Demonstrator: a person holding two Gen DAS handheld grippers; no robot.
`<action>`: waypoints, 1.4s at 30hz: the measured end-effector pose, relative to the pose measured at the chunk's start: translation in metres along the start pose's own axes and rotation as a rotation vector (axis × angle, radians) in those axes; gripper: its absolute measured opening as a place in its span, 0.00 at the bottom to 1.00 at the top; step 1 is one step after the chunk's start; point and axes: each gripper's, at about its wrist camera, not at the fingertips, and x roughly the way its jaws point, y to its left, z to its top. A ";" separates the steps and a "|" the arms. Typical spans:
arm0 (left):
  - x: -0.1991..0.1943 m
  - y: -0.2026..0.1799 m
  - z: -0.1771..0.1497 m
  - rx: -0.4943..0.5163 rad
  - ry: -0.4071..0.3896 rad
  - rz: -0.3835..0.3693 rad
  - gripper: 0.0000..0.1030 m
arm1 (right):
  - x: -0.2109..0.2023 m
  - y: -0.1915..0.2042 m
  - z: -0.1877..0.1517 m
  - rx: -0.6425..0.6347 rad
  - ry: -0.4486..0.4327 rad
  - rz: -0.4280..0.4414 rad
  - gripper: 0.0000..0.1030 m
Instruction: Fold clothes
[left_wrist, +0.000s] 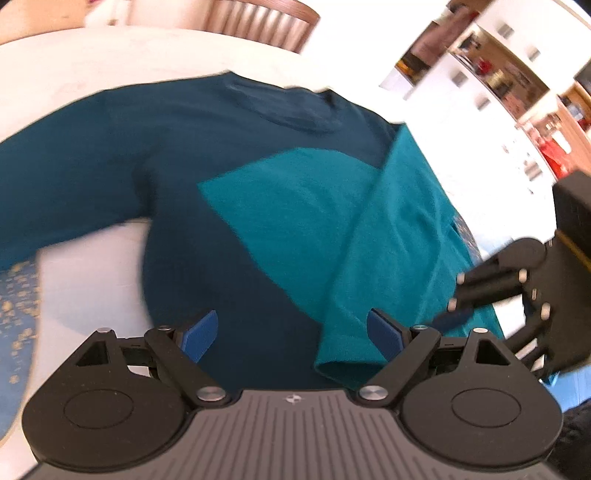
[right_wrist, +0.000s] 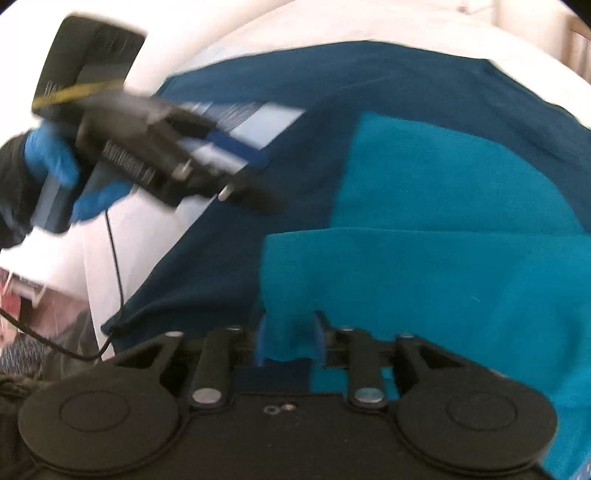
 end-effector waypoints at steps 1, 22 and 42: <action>0.003 -0.004 0.000 0.009 0.007 -0.008 0.85 | -0.004 -0.009 0.000 0.019 -0.009 -0.004 1.00; 0.037 -0.040 0.002 0.076 0.135 0.046 0.09 | -0.053 -0.107 -0.085 0.304 -0.096 -0.211 1.00; 0.010 0.013 0.022 -0.014 0.046 0.292 0.03 | -0.051 -0.172 -0.073 0.247 -0.321 -0.573 1.00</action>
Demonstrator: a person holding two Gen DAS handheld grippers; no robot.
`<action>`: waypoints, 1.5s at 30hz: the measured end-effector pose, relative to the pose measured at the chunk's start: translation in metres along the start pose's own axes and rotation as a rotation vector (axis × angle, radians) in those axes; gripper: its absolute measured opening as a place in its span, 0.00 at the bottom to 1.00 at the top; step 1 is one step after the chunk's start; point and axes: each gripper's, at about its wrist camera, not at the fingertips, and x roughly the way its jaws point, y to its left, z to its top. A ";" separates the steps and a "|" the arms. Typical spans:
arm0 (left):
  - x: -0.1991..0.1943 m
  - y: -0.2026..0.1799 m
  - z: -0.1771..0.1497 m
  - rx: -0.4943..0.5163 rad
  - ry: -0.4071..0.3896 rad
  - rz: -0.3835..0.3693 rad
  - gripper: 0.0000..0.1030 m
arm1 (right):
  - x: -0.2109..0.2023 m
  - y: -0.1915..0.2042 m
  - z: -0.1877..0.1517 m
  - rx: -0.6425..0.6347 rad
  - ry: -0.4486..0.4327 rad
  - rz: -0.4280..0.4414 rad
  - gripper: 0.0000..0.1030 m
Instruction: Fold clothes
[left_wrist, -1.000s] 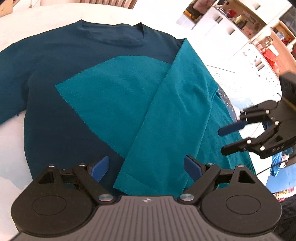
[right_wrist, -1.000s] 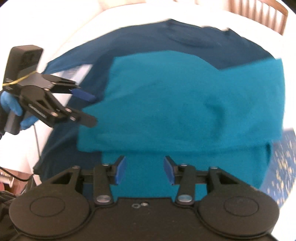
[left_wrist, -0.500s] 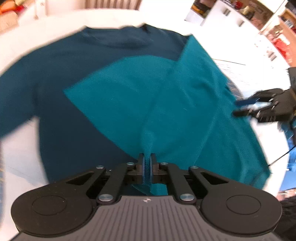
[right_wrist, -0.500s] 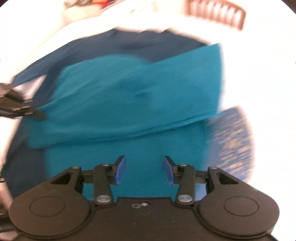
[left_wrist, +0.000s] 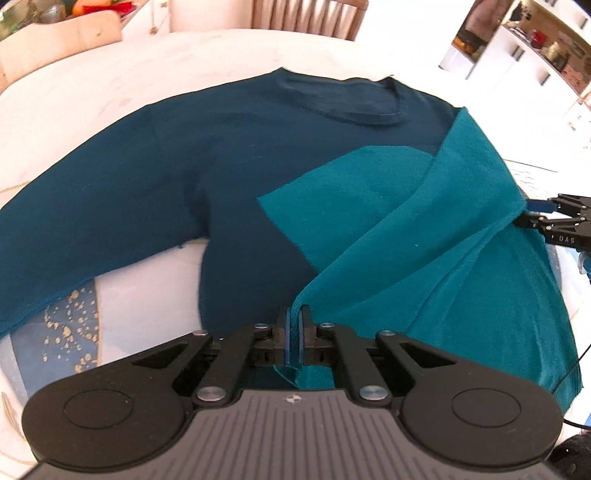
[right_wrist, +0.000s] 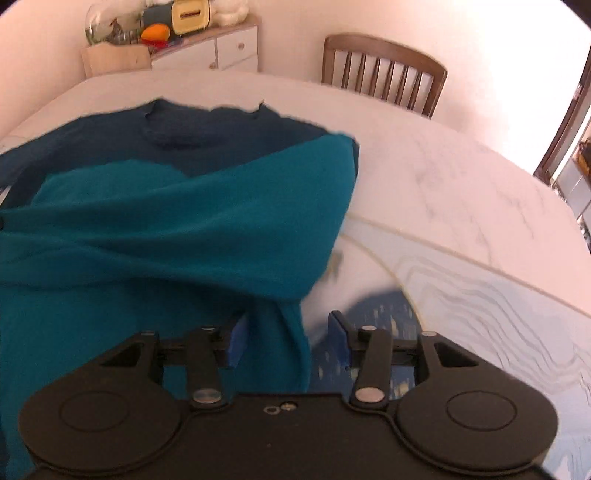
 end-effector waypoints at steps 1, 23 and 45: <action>0.003 0.002 0.000 -0.012 0.007 -0.004 0.03 | 0.003 -0.001 0.002 0.009 -0.010 -0.005 1.00; 0.003 0.004 -0.001 -0.024 0.029 -0.016 0.03 | -0.003 -0.035 -0.010 -0.020 -0.064 0.042 1.00; 0.001 0.002 -0.001 -0.010 0.043 -0.017 0.03 | -0.001 -0.111 -0.003 0.319 -0.069 0.006 1.00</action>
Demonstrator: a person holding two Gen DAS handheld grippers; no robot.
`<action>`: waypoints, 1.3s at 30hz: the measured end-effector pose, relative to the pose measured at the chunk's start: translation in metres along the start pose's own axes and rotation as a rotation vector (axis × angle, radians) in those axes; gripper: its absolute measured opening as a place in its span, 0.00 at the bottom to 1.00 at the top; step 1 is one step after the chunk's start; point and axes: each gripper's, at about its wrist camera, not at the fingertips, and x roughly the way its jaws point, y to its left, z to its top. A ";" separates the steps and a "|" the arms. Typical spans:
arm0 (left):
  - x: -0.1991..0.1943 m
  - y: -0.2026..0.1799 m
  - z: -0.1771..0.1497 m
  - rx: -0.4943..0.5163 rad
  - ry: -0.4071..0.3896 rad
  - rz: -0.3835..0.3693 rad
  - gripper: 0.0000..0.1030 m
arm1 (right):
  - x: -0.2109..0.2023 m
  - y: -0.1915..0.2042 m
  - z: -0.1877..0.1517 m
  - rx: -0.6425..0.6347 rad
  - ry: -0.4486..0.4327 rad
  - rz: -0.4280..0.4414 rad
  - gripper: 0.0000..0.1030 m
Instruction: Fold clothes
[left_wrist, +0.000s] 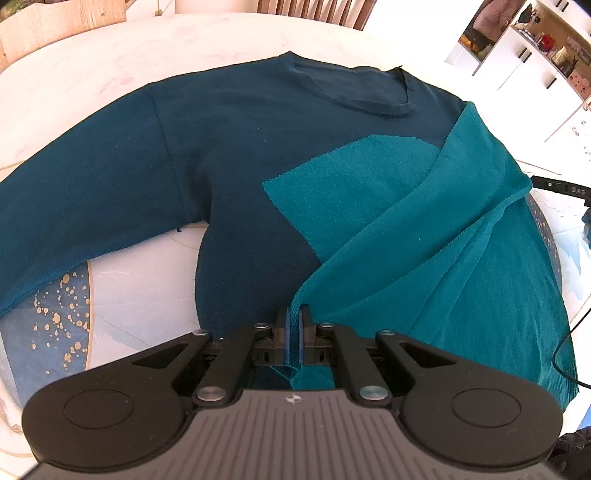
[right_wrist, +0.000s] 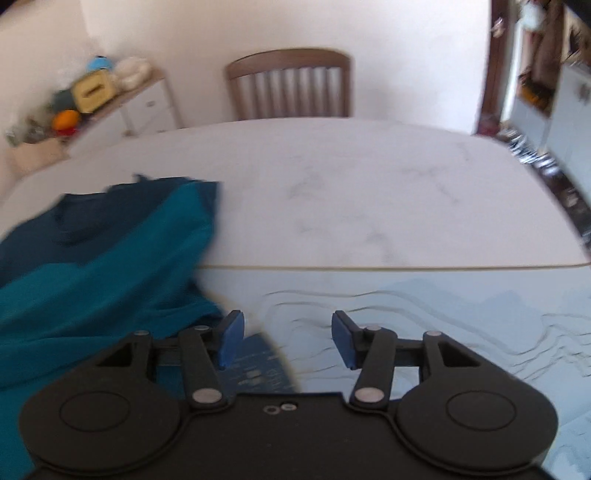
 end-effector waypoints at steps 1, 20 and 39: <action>0.000 -0.003 -0.001 0.012 0.007 -0.002 0.03 | -0.002 0.001 0.001 0.010 0.010 0.031 1.00; -0.015 -0.019 -0.030 0.044 0.035 -0.102 0.03 | 0.019 0.041 0.002 0.364 0.234 0.265 1.00; -0.016 -0.019 -0.046 0.012 0.047 -0.167 0.03 | -0.044 0.137 -0.032 -0.302 0.264 0.363 1.00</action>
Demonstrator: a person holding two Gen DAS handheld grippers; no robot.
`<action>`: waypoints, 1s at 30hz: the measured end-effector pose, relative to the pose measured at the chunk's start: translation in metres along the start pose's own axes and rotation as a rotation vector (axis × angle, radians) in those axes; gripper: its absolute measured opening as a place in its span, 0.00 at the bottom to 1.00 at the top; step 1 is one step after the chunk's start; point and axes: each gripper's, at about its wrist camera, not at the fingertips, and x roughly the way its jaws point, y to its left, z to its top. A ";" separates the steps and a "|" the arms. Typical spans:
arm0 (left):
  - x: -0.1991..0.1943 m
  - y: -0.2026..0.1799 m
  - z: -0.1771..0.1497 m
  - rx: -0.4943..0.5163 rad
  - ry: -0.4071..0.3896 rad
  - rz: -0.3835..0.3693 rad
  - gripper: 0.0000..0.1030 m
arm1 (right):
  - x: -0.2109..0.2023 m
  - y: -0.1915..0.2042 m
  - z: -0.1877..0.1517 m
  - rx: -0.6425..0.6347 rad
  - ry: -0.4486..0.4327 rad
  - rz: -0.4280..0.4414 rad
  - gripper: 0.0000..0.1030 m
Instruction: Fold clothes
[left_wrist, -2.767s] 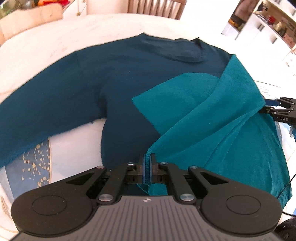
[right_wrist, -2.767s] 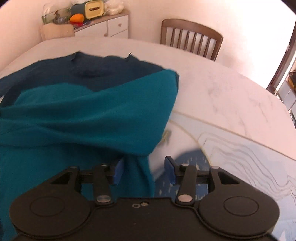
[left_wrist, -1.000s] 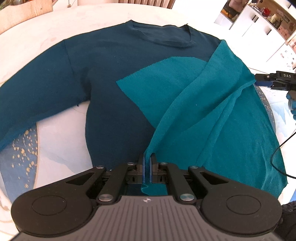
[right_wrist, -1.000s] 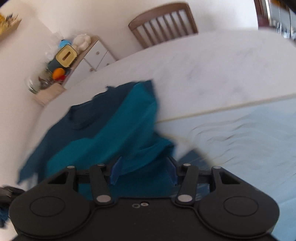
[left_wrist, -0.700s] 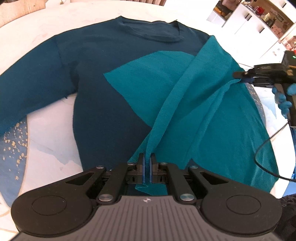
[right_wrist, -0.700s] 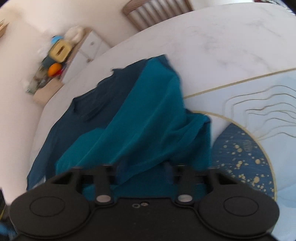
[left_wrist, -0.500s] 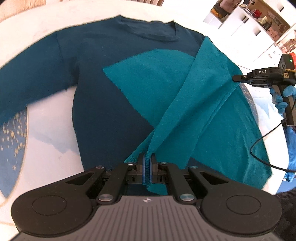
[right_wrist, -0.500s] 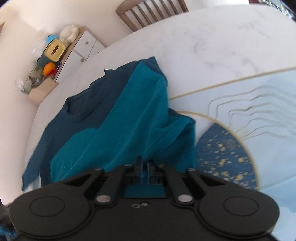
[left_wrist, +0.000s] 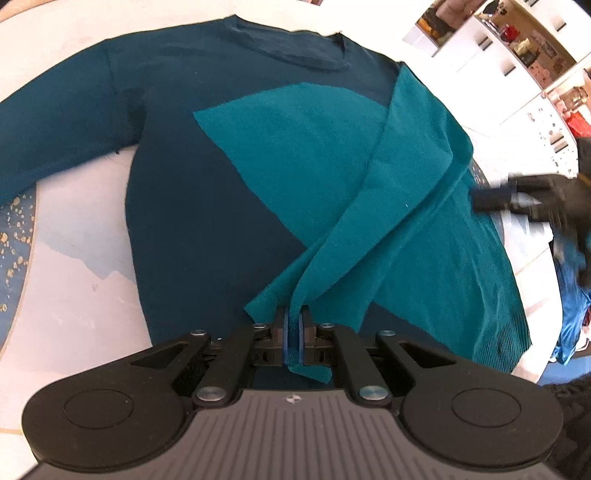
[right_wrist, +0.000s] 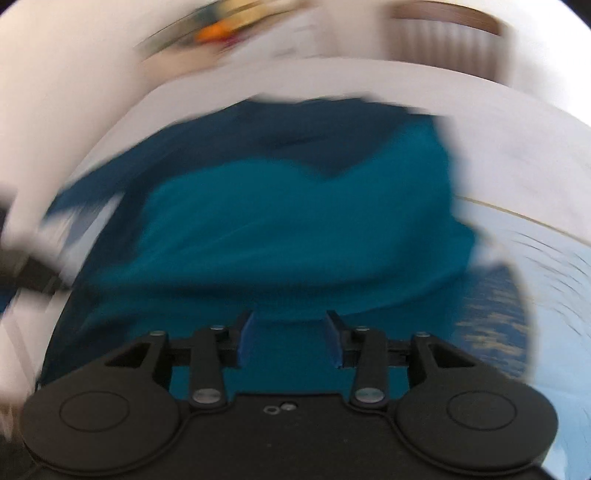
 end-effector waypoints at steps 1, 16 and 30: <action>0.000 0.000 0.001 0.008 -0.003 -0.001 0.03 | 0.006 0.016 -0.001 -0.054 0.016 0.031 1.00; 0.003 0.030 0.038 -0.019 -0.117 0.070 0.03 | 0.066 0.177 0.003 -0.564 -0.013 0.101 1.00; 0.010 0.043 0.044 -0.017 -0.112 0.007 0.03 | 0.112 0.203 0.017 -0.622 0.032 0.050 1.00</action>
